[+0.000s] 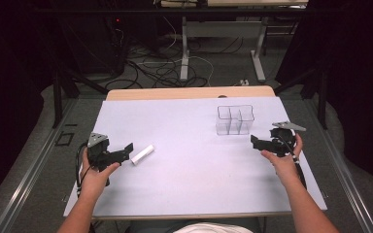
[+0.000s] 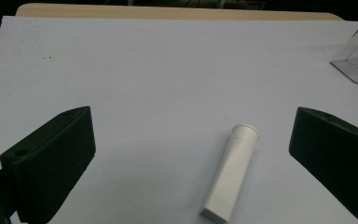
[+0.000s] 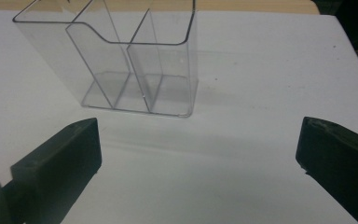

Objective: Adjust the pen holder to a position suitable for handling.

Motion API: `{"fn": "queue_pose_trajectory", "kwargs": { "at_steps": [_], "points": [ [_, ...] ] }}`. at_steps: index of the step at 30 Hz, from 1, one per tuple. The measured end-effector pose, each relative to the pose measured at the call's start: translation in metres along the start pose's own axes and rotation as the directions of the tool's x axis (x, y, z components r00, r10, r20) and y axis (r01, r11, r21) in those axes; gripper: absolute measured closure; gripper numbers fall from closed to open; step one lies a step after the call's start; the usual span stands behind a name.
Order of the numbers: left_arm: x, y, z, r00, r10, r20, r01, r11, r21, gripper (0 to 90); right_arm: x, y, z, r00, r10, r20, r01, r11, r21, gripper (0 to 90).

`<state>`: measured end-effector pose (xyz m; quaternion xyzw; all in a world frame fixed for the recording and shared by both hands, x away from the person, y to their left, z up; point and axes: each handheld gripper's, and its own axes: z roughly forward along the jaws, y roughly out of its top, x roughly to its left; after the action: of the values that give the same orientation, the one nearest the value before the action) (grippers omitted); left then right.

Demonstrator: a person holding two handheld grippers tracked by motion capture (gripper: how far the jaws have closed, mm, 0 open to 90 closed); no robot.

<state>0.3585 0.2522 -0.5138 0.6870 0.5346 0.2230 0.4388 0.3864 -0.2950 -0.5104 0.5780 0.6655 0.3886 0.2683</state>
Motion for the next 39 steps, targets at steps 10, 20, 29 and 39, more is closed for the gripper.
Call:
{"fn": "queue_pose_trajectory", "kwargs": {
  "at_steps": [10,20,29,39],
  "points": [
    [-0.003,0.000,-0.001,1.0000,-0.002,0.004,0.002,1.0000,-0.004,0.3,0.008,0.011,0.001,0.9961,-0.088,-0.004,0.087,0.995,-0.038,5.4],
    [-0.003,0.000,-0.003,1.0000,-0.002,-0.002,0.002,1.0000,-0.005,0.2,0.011,0.056,0.002,0.9938,-0.107,-0.031,0.105,0.992,-0.065,19.1],
    [-0.001,0.000,-0.003,0.9999,-0.012,-0.007,0.012,0.9999,-0.007,0.3,0.004,0.084,0.012,0.9940,-0.108,-0.019,0.107,0.994,-0.027,28.7],
    [0.001,-0.001,-0.002,0.9997,-0.022,-0.011,0.022,0.9997,-0.007,0.3,-0.012,0.097,0.030,0.9977,-0.068,0.005,0.068,0.998,0.003,39.7]
  ]
}}
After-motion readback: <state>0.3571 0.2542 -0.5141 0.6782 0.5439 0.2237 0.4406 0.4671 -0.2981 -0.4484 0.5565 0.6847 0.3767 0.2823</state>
